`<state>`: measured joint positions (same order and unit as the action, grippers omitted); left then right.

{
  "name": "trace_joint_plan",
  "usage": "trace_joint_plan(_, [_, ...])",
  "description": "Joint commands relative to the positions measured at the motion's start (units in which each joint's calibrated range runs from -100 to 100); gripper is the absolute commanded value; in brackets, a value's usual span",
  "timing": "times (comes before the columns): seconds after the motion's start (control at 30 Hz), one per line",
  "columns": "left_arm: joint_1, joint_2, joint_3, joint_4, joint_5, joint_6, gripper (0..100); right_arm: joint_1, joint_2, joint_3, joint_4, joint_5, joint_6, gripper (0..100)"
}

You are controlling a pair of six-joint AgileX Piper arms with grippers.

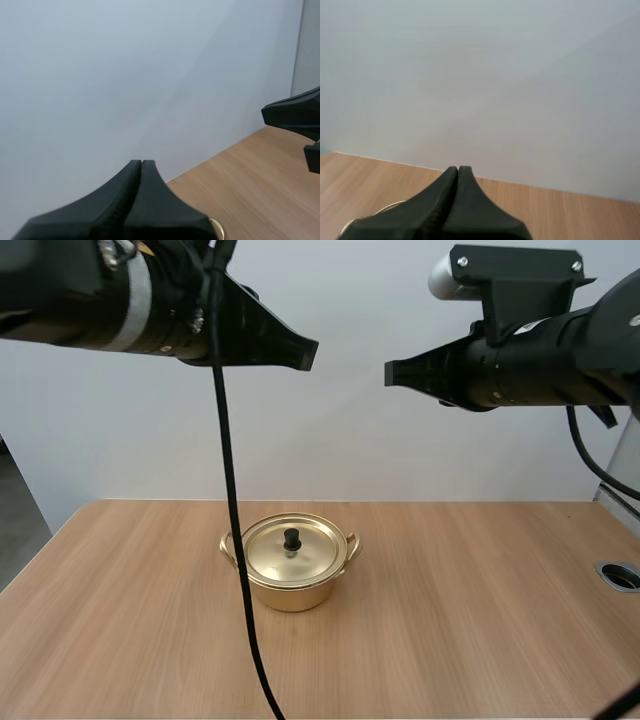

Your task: Open the pot, put the car inside, and close it

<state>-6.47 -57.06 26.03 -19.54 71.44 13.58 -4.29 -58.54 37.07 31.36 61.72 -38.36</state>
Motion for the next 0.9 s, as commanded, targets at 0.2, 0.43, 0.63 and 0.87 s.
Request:
trace_joint_plan(0.2, [0.02,-12.71,5.14,0.08,2.73,-5.01,0,-0.01,-13.13,0.18,0.05,6.54,0.00,0])
trace_joint_plan(0.43, [0.02,-15.85,10.53,0.60,15.86,-9.02,0,-0.01,-19.97,7.62,2.42,7.04,-3.49,0])
trace_joint_plan(0.63, [0.02,-20.17,21.04,3.84,-3.02,-12.06,0,-0.01,-26.34,19.48,2.54,-2.27,-5.28,0])
trace_joint_plan(0.87, [0.48,-26.54,43.98,11.45,-22.10,-12.77,0,-0.01,-27.47,28.34,-0.16,-7.24,-5.28,0])
